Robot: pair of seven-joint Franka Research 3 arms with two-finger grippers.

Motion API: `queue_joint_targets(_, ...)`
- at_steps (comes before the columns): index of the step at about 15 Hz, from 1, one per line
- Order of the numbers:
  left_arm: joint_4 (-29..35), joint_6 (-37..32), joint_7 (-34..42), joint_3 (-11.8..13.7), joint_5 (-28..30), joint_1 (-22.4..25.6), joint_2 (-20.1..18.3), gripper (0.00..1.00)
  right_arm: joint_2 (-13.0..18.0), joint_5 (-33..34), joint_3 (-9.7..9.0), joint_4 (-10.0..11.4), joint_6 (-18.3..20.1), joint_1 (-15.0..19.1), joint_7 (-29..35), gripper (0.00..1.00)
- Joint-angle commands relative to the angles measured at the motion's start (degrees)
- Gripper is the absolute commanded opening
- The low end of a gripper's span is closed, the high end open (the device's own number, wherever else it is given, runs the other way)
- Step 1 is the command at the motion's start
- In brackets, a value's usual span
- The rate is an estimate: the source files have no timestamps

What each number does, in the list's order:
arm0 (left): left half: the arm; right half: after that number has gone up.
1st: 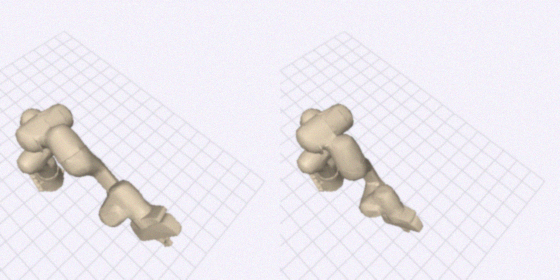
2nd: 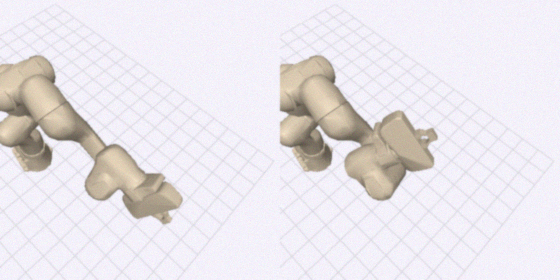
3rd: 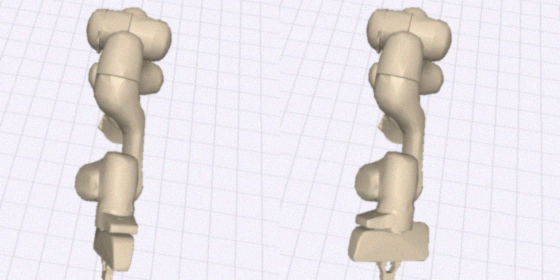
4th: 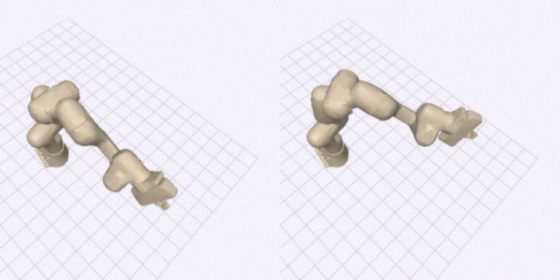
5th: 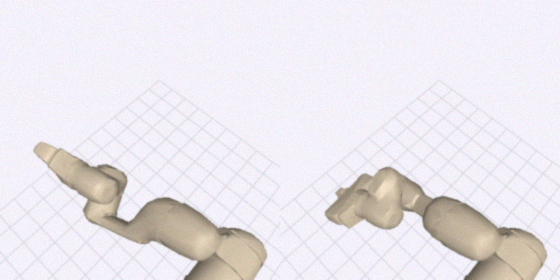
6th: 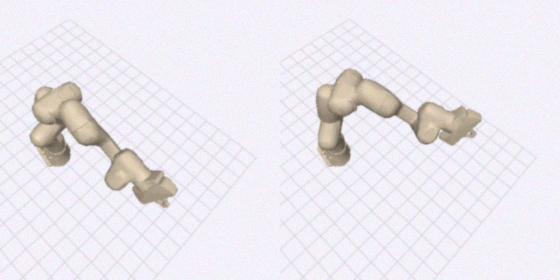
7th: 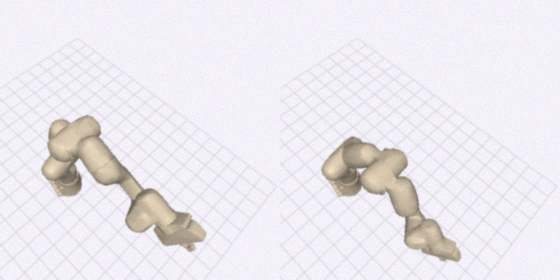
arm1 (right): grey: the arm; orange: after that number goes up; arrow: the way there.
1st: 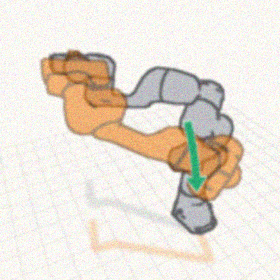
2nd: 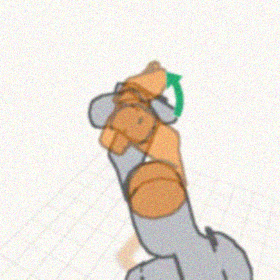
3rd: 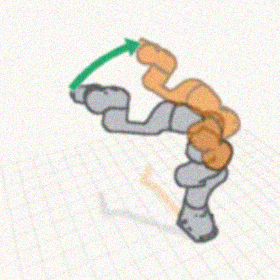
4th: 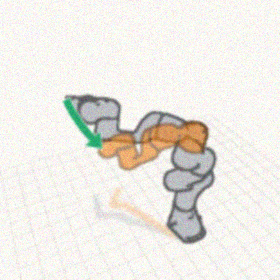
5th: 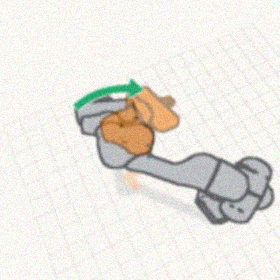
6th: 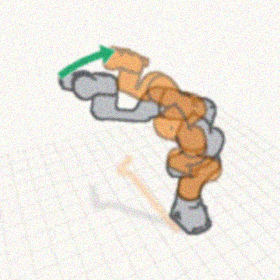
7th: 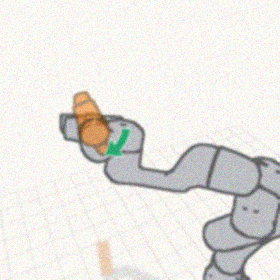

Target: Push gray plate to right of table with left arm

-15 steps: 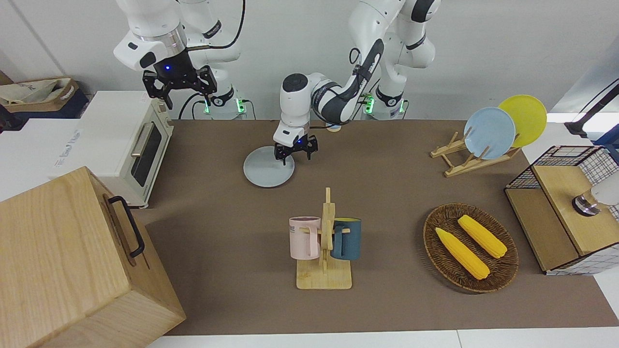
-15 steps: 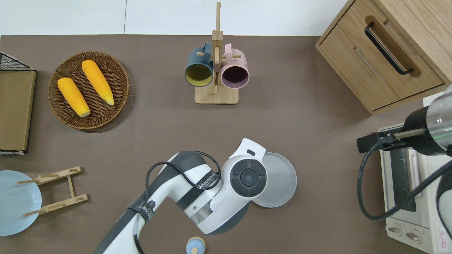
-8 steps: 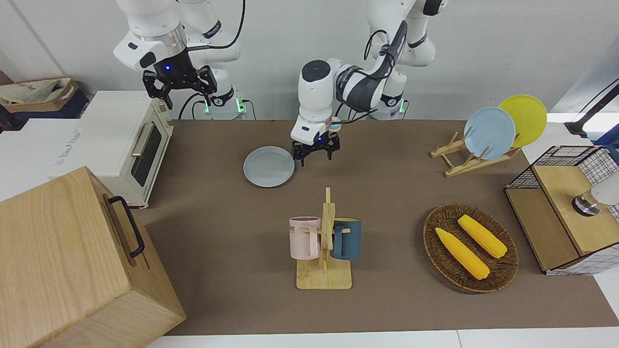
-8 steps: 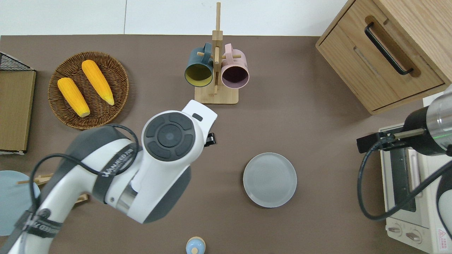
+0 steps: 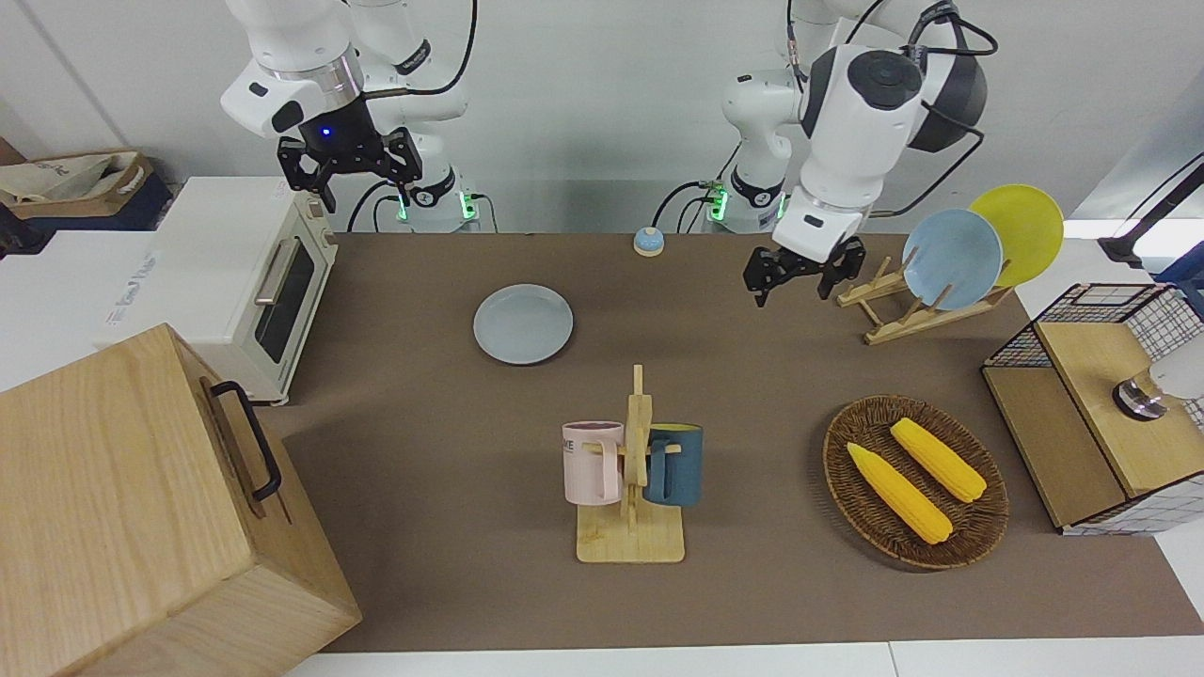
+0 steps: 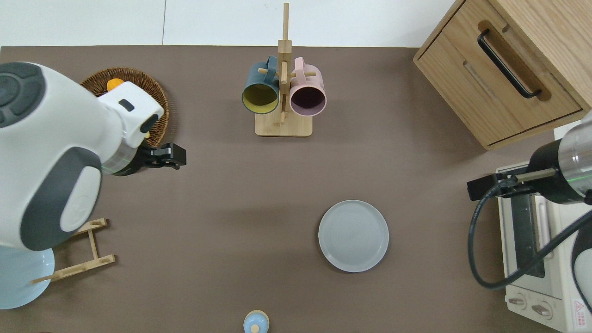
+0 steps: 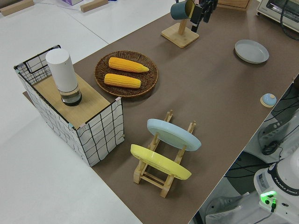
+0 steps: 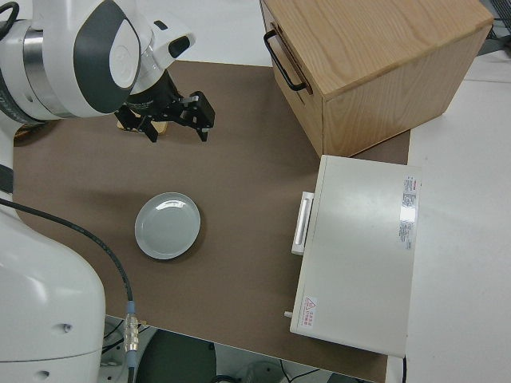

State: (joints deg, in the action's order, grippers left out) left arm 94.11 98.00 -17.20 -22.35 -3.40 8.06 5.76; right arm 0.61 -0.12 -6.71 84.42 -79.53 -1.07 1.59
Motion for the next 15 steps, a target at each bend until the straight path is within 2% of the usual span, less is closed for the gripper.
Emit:
queue_joint_targets(1, -1.12, -2.02, 9.35, -0.59, 0.42, 6.78, 0.22, 1.0, 0.36, -0.59, -0.85, -0.22, 0.69, 1.16, -0.01, 0.983)
queue_joint_targets(3, -1.12, -1.94, 12.53, -0.59, 0.06, 8.11, 0.22, 0.99, 0.36, -0.59, -0.85, -0.22, 0.69, 1.16, -0.01, 0.983)
queue_joint_targets(7, -1.03, -0.79, 14.29, 0.03, -0.03, 9.17, 1.09, 0.98, 0.36, -0.59, -0.85, -0.22, 0.69, 1.16, -0.01, 0.983)
queue_joint_targets(15, -0.68, -0.88, 14.56, 0.29, 0.15, 9.08, 0.92, 0.99, 0.36, -0.59, -0.85, -0.22, 0.69, 1.16, -0.01, 0.983)
